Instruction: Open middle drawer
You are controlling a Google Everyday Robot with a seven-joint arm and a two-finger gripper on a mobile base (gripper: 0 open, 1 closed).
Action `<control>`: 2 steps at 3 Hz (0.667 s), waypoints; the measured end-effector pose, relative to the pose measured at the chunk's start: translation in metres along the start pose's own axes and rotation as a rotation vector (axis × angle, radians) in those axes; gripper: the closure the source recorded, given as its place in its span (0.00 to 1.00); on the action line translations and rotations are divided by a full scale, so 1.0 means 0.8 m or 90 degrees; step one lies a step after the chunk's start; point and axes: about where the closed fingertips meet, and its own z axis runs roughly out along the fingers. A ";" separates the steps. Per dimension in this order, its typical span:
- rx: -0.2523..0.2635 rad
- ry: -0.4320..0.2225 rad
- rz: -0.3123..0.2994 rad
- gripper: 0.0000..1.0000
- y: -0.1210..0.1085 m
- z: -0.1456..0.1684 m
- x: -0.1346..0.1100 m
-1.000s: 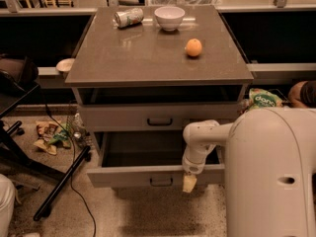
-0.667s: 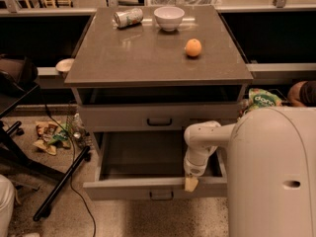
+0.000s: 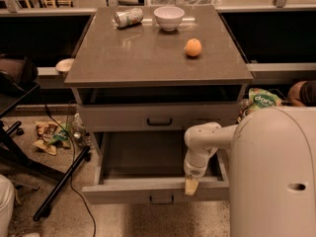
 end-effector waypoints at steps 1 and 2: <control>0.000 0.000 0.000 0.63 0.000 0.000 0.000; 0.000 0.000 0.000 0.39 0.000 0.000 0.000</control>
Offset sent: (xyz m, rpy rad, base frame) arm 0.0000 0.0000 0.0000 0.0000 0.0000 0.0000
